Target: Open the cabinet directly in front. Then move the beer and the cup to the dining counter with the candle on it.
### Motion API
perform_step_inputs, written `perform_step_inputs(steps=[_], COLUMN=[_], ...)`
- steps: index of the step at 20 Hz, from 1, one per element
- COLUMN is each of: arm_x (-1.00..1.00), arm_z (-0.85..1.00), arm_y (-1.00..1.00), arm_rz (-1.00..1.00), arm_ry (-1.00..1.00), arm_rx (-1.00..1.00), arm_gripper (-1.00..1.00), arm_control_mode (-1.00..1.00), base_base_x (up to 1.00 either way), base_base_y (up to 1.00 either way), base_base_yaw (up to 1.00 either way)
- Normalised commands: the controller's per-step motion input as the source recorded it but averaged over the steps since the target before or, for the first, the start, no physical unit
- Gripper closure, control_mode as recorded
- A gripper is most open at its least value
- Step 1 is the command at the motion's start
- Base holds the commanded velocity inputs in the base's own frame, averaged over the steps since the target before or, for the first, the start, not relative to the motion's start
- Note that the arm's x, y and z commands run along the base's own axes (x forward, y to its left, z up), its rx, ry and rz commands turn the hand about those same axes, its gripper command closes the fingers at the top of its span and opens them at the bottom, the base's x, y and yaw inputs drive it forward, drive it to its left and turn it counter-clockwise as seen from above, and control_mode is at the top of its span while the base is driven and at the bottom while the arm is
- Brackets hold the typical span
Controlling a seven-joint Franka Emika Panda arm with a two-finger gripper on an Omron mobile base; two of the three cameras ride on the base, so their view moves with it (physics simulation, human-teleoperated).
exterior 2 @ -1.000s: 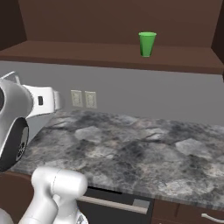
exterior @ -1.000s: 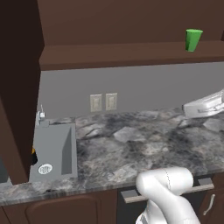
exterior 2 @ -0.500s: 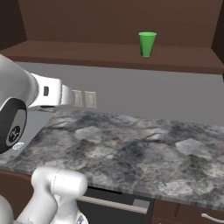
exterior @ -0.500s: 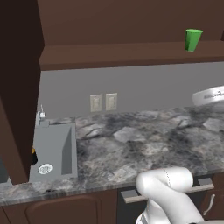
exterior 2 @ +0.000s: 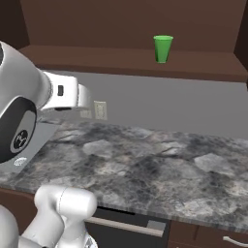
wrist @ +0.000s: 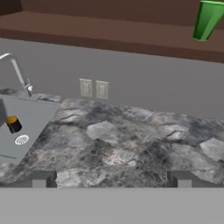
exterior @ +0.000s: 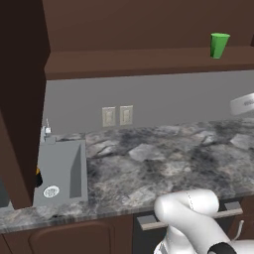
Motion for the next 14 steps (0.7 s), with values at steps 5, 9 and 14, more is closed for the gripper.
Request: perform_step_inputs(steps=[5, 9, 14], arm_x=[0.04, 0.05, 0.02], arm_z=[0.05, 0.04, 0.22], arm_y=[-0.17, -0.14, -0.10], arm_rz=[0.00, 0.00, 0.00], arm_ry=[-0.07, -0.17, -0.14], arm_rx=[-0.13, -0.11, -0.09], arm_gripper=[-1.00, -1.00, -1.00], arm_control_mode=[-1.00, -1.00, -1.00], base_base_x=[0.00, 0.00, 0.00], base_base_y=[0.00, 0.00, 0.00], base_base_yaw=[0.00, 0.00, 0.00])
